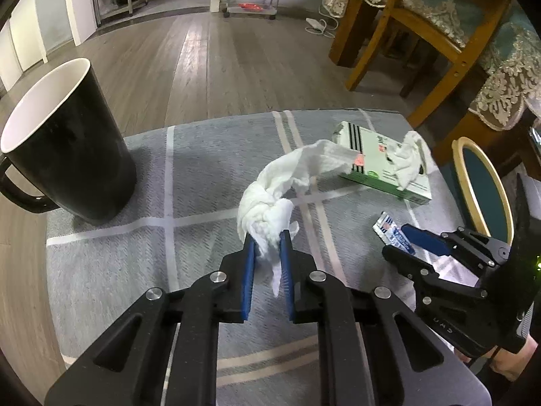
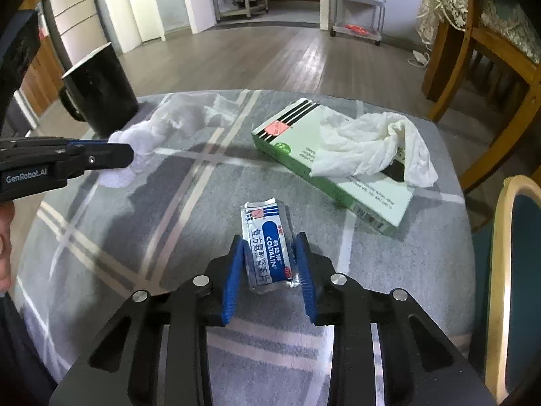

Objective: Collect trash
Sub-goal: 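Grasp the white tissue with the left tool while the right tool grasps the blue-white tube, then carry the tissue and tube over the teal bin and open both tools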

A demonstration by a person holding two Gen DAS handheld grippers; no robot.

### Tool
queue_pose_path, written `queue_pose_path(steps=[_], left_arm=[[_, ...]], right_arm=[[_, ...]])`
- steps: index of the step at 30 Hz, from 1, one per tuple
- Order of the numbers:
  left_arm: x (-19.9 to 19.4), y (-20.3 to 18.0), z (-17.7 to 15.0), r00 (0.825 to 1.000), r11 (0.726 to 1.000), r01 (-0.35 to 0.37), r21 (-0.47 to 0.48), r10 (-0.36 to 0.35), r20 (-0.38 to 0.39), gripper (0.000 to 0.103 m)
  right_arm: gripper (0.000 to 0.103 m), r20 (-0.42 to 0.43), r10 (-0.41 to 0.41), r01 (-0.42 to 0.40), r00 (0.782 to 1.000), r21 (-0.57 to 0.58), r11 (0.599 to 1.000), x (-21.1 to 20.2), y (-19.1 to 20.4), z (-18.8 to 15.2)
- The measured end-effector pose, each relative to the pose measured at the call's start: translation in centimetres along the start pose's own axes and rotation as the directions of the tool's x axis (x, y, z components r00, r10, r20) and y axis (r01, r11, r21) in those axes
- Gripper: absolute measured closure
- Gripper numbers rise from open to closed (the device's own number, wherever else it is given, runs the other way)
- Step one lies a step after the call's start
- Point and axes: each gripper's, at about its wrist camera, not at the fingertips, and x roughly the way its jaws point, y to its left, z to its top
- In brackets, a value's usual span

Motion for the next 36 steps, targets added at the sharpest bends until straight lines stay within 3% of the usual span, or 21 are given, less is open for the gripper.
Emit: queue_pose_path(steps=[15, 23, 36], left_arm=[[-2.7, -2.3, -2.5, 0.998, 0.999, 0.041, 0.008, -0.041, 0.050, 0.089], [-3.4, -3.5, -3.5, 0.998, 0.999, 0.028, 0.033, -0.030, 0.063, 0.089], [-4.2, -7.3, -3.7, 0.991, 0.993, 0.091, 0.079, -0.098, 0.089, 0.089]], right_arm=[[0.071, 0.096, 0.005, -0.010, 0.995, 0.052, 0.999, -5.9, -1.3, -1.6], [0.071, 0.151, -0.011, -0.002, 0.988, 0.086, 0.996, -8.9, -2.5, -2.4], [0.071, 0.202, -0.058, 0.028, 0.978, 0.149, 0.988, -12.3, -5.3, -4.5]])
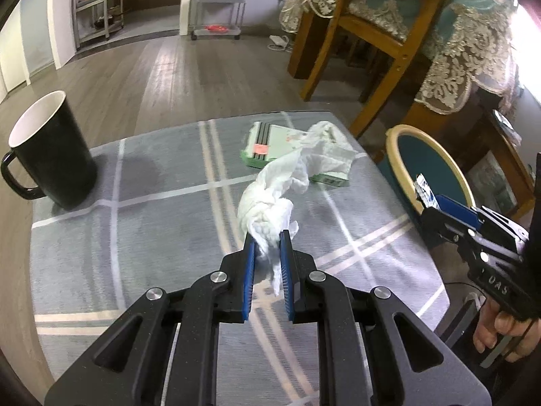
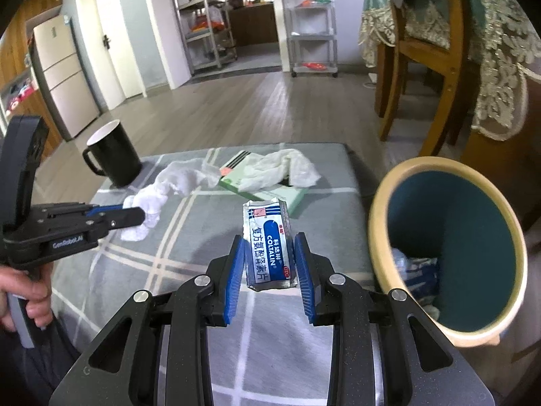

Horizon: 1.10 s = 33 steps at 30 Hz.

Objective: Collect trash
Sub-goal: 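Carry the tissue and tube over the teal bin and open both tools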

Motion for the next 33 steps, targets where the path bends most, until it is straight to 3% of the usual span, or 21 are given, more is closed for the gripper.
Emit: queue_pose_path(steps=[13, 21, 33], left_arm=[[0.5, -3.4, -0.9, 0.995, 0.994, 0.104, 0.032, -0.104, -0.006, 0.089], [2.0, -8.9, 1.3, 0.985, 0.979, 0.173, 0.110, -0.172, -0.017, 0.089], [5.3, -16.7, 4.8, 0.970, 0.945, 0.242, 0.218, -0.237, -0.048, 0.089]], right_arm=[[0.071, 0.047, -0.069, 0.063, 0.997, 0.115, 0.991, -2.6, -4.2, -0.2], [0.071, 0.078, -0.126, 0.107, 0.989, 0.205, 0.973, -4.1, -6.8, -0.2], [0.071, 0.106, -0.225, 0.173, 0.969, 0.365, 0.915, -6.7, -12.8, -1.2]])
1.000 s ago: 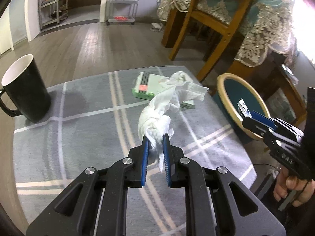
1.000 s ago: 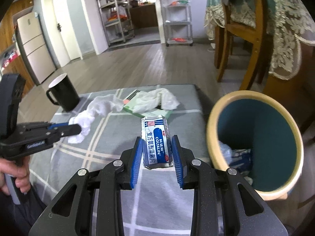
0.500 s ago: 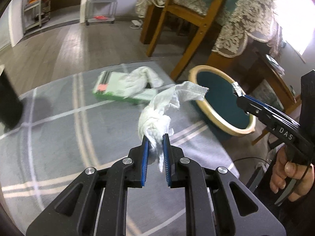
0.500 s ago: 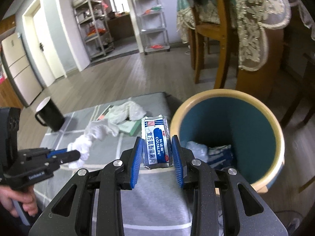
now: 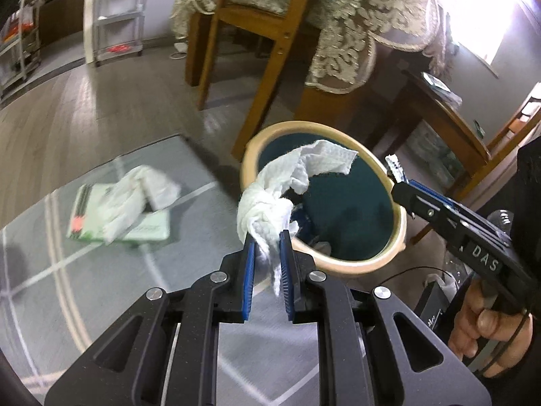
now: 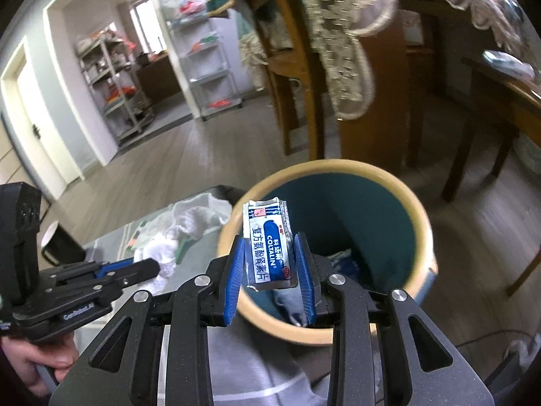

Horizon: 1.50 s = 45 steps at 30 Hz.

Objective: Collect trash
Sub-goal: 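Carry the tissue and tube over the teal bin and open both tools, then bring both open tools back toward the green-white medicine box and tissue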

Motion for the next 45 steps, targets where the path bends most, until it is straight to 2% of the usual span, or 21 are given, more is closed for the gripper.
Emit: queue_pose_path(steps=[11, 23, 29, 33, 37, 39, 40, 41, 45], left_arm=[[5.2, -4.1, 2.6, 0.998, 0.998, 0.042, 0.051, -0.039, -0.054, 0.089], [9.1, -5.0, 4.6, 0.993, 0.996, 0.040, 0.075, -0.032, -0.113, 0.089], [9.3, -4.9, 4.8, 0.992, 0.996, 0.034, 0.080, -0.024, -0.123, 0.067], [8.5, -4.0, 4.7, 0.994, 0.998, 0.010, 0.066, -0.003, -0.108, 0.063], [7.2, -2.9, 4.4, 0.996, 0.999, -0.001, 0.044, 0.005, -0.091, 0.061], [6.4, -2.2, 4.1, 0.997, 1.000, -0.006, 0.028, 0.008, -0.076, 0.057], [5.9, -1.9, 4.0, 0.997, 1.000, -0.011, 0.020, 0.012, -0.070, 0.051], [5.4, -1.5, 3.9, 0.998, 1.000, -0.020, 0.011, 0.020, -0.060, 0.048], [3.7, -0.5, 3.1, 0.998, 0.999, -0.039, 0.009, 0.039, -0.048, 0.047]], right_arm=[[0.071, -0.012, -0.043, 0.044, 0.999, 0.074, 0.996, 0.5, -3.2, 0.3], [0.071, -0.067, -0.063, 0.070, 0.996, 0.106, 0.992, 2.4, -4.6, 0.0], [0.071, -0.097, -0.069, 0.081, 0.993, 0.125, 0.989, 3.0, -5.0, -0.3], [0.069, -0.111, -0.067, 0.082, 0.992, 0.134, 0.988, 3.2, -5.0, -0.4], [0.062, -0.112, -0.067, 0.081, 0.991, 0.129, 0.988, 3.3, -4.7, -0.4], [0.056, -0.114, -0.063, 0.077, 0.991, 0.129, 0.989, 3.3, -4.6, -0.5], [0.052, -0.114, -0.060, 0.075, 0.992, 0.131, 0.988, 3.3, -4.6, -0.4], [0.051, -0.110, -0.055, 0.070, 0.992, 0.132, 0.989, 3.3, -4.5, -0.4], [0.048, -0.101, -0.045, 0.056, 0.994, 0.111, 0.992, 3.1, -3.6, -0.3]])
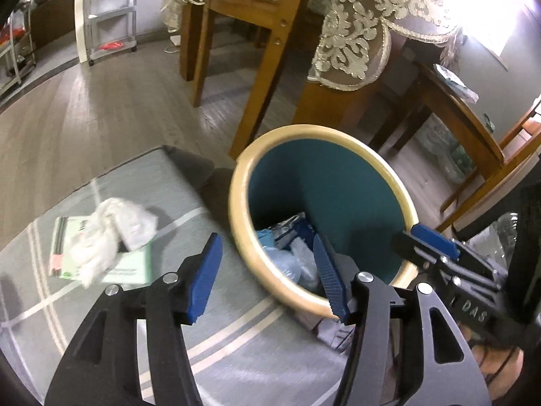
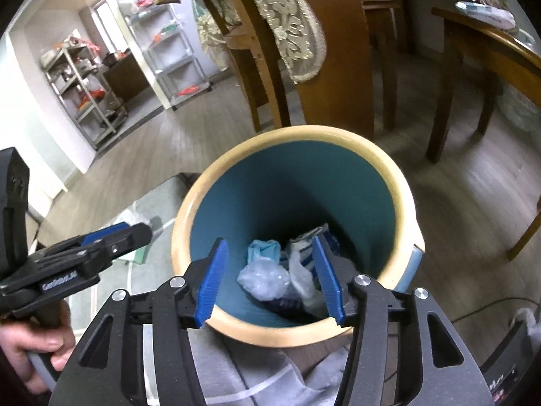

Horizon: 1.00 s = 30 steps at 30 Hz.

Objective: Collect trash
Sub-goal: 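Bring both open tools back toward the green-white medicine box and tissue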

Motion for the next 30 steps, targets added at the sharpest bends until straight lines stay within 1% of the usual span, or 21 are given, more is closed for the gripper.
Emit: queue_pose_path(steps=[10, 17, 21, 25, 30], left_arm=[[-3.4, 3.9, -1.9, 0.998, 0.997, -0.055, -0.047, 0.056, 0.029, 0.046], [-4.4, 6.1, -1.7, 0.994, 0.992, -0.098, -0.077, 0.101, 0.039, 0.044], [-4.1, 6.7, -1.0, 0.990, 0.989, -0.132, -0.071, 0.134, 0.036, 0.041], [-2.6, 7.5, -0.2, 0.983, 0.982, -0.182, -0.051, 0.182, 0.005, 0.041], [-0.3, 9.2, 0.7, 0.970, 0.970, -0.240, -0.030, 0.239, -0.038, 0.041]], right_arm=[[0.044, -0.007, 0.019, -0.019, 1.000, -0.052, 0.998, -0.1, 1.9, -0.6], [0.041, -0.009, 0.038, -0.038, 0.999, -0.073, 0.997, -0.1, 2.8, -0.7], [0.041, -0.014, 0.046, -0.047, 0.999, -0.093, 0.995, -0.1, 3.4, -1.0], [0.041, -0.016, 0.049, -0.050, 0.999, -0.107, 0.993, -0.1, 3.6, -1.1], [0.041, -0.024, 0.053, -0.056, 0.998, -0.121, 0.991, 0.2, 4.0, -1.1]])
